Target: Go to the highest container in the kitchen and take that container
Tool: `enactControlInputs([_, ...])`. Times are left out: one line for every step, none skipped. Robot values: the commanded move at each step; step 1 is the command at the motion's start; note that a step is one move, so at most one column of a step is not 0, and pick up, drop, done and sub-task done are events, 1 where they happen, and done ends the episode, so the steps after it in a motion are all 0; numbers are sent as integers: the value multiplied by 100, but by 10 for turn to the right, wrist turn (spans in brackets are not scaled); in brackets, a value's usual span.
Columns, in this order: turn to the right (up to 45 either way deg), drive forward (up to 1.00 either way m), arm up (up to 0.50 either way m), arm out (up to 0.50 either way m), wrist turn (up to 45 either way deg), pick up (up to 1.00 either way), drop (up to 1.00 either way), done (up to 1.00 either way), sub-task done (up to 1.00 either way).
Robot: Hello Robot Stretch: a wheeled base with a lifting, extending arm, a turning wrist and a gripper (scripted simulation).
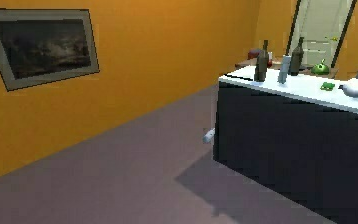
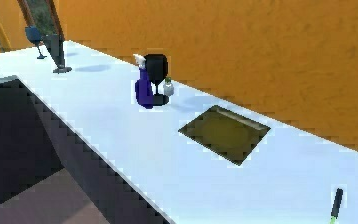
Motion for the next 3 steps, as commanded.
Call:
enactControlInputs([0, 0, 38, 0, 0, 0, 0, 0, 0])
enactControlInputs([0, 0, 0, 50, 0, 0, 0, 0, 0])
enactControlInputs([0, 0, 0, 0, 450, 0, 0, 0, 0])
